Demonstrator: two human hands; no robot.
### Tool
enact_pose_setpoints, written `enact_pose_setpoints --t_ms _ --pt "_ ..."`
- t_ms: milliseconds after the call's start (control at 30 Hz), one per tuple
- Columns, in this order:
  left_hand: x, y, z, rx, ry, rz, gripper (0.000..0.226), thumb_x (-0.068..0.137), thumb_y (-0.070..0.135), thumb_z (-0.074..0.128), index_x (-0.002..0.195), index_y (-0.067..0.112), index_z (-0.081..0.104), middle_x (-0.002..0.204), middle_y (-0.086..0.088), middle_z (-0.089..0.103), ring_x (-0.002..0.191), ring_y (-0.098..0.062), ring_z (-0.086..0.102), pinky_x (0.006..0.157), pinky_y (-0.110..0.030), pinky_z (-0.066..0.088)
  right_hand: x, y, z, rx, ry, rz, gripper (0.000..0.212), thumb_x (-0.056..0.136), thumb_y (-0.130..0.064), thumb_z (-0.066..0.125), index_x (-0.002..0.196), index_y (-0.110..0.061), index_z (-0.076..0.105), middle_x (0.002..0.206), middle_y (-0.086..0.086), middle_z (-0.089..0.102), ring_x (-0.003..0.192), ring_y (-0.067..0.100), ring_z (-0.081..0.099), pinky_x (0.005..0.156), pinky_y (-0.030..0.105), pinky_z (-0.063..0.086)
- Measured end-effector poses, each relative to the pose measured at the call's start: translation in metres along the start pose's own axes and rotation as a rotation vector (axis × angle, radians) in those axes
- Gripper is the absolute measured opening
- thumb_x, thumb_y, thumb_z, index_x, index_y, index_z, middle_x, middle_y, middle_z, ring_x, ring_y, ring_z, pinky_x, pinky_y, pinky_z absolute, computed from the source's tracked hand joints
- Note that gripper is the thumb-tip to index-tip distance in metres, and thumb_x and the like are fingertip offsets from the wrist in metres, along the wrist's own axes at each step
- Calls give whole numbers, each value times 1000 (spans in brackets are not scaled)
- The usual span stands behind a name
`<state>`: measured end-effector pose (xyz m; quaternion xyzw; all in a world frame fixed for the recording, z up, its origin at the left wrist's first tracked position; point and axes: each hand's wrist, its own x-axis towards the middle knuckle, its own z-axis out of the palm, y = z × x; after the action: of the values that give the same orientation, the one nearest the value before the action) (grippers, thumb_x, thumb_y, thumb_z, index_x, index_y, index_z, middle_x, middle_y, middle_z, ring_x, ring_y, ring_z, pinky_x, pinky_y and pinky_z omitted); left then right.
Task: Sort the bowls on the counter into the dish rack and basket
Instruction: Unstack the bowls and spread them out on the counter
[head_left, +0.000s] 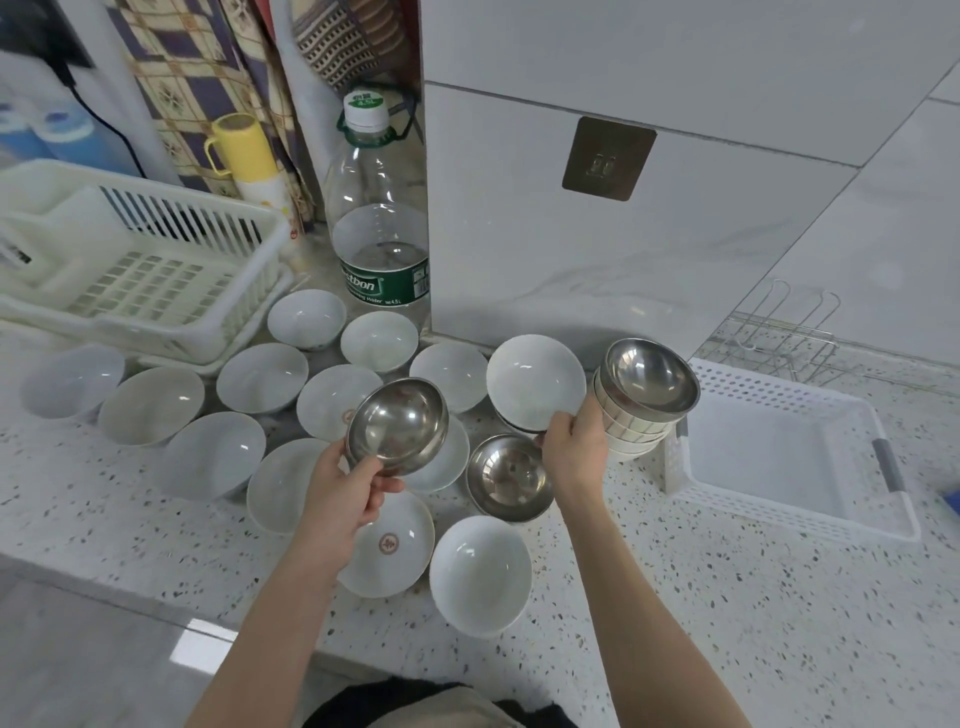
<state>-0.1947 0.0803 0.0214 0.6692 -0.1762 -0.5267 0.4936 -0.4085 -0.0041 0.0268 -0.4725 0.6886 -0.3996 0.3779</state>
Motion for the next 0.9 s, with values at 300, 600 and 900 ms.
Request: enact_pose_setpoints --t_ms 300,600,900 --pt "-28 0 -8 113 -150 17 26 95 6 55 119 14 56 62 -15 66 36 -6 47 32 -14 30 -88 35 -33 260 278 198 38 90 -10 40 124 -14 56 69 5 65 51 1 59 48 19 45" --pt "-58 -29 -1 278 -397 -28 37 92 8 56 123 28 51 64 -9 72 44 -7 56 37 -17 35 -170 68 -60 306 537 407 31 89 -5 37 111 -8 59 59 7 58 54 16 43 51 28 36" --pt "-76 -55 63 451 -560 12 44 97 10 50 130 37 39 83 -10 70 53 -3 65 43 -16 42 -183 92 -97 311 611 407 32 91 -9 38 116 -10 58 61 8 60 56 16 44 53 29 38"
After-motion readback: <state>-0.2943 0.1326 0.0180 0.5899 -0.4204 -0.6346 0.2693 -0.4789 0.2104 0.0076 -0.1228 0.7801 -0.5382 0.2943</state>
